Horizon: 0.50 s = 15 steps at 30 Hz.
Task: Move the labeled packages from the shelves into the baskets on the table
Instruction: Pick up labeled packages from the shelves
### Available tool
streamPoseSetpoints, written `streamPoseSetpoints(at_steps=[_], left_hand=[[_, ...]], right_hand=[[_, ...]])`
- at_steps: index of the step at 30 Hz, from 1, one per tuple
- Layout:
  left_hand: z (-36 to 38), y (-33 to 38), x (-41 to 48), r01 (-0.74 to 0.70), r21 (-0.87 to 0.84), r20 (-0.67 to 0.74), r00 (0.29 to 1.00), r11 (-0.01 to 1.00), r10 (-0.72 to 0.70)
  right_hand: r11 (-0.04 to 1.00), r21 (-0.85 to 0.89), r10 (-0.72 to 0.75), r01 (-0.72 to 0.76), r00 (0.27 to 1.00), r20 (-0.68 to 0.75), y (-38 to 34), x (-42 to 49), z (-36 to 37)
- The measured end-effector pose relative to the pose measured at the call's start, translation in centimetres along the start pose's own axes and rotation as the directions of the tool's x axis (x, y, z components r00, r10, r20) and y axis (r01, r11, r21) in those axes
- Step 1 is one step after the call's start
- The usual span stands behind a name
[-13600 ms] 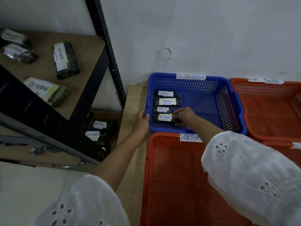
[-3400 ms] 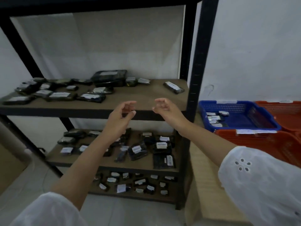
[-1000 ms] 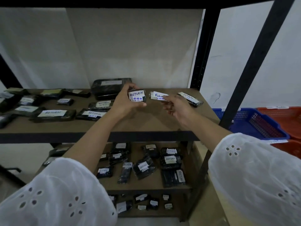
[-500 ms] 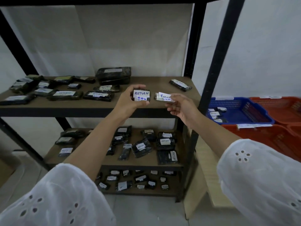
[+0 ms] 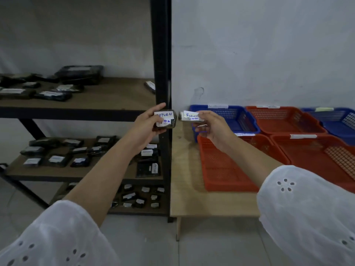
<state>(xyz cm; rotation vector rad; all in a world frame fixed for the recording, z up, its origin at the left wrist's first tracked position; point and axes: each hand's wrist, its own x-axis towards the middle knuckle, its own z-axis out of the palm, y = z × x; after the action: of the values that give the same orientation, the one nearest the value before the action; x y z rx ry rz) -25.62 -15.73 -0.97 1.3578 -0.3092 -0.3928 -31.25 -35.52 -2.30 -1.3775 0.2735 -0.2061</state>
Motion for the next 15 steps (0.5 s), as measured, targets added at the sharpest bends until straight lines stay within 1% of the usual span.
streamPoseSetpoints(at_steps=[6, 8, 12, 15], left_hand=[[6.3, -2.4, 4.2, 0.069, -0.022, 0.018, 0.998, 0.997, -0.068], [8.1, -3.3, 6.7, 0.09, -0.056, 0.017, 0.996, 0.994, -0.089], [11.1, -5.4, 12.7, 0.118, -0.107, 0.038, 0.993, 0.987, -0.114], [13.0, -7.1, 17.1, 0.132, -0.09, 0.026, 0.991, 0.987, -0.13]], right_hand=[[0.999, 0.002, 0.043, -0.043, 0.996, -0.077, 0.7, 2.5, -7.0], [0.998, 0.013, 0.057, -0.056, 0.993, -0.105, 1.2, 4.1, -9.0], [0.997, -0.022, 0.069, -0.074, 0.985, -0.159, 1.6, 8.0, -12.9], [0.995, -0.051, 0.077, -0.09, 0.973, -0.217, 1.5, 11.1, -16.0]])
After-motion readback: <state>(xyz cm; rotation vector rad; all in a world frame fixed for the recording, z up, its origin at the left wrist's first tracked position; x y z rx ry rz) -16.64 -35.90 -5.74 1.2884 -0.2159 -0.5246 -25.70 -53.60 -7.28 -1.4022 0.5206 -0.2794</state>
